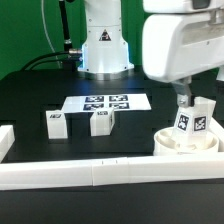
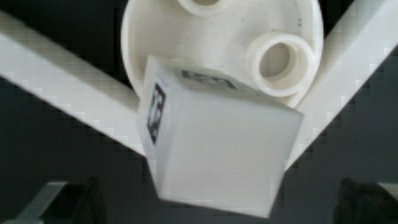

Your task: Assemble stool

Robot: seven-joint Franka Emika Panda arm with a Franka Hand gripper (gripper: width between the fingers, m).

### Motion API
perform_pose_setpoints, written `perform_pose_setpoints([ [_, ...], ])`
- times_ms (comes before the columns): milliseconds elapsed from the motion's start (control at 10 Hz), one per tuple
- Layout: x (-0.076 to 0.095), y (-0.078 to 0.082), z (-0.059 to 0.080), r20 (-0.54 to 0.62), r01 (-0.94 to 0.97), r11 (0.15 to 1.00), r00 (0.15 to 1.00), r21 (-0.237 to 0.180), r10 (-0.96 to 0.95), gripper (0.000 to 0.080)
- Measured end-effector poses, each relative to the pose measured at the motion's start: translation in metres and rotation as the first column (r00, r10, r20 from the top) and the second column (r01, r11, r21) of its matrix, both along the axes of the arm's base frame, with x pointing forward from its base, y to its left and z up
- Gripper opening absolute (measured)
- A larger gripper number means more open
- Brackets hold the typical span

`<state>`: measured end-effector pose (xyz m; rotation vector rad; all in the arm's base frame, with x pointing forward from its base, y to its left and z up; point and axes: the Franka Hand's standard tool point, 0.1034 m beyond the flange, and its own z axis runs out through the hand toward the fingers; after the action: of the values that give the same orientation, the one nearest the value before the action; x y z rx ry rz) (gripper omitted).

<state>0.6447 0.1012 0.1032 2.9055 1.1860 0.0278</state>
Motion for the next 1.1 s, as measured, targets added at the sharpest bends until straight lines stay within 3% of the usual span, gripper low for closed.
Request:
perform_pose_setpoints([
  [500, 0.0006, -0.0058, -0.0012, -0.005, -0.4, 0.916, 0.916, -0.034, 0.4, 0.0649],
  [600, 0.0007, -0.0042, -0.0045, -0.001, -0.54, 0.838, 0.841, -0.071, 0.542, 0.0649],
  [900, -0.0003, -0.0098, -0.0063, -0.041, -0.797, 0.599, 0.603, -0.08, 0.797, 0.0649],
  [1100, 0.0018, -0.0109, -0.0051, -0.045, -0.832, 0.549, 0.554, -0.081, 0.832, 0.0649],
])
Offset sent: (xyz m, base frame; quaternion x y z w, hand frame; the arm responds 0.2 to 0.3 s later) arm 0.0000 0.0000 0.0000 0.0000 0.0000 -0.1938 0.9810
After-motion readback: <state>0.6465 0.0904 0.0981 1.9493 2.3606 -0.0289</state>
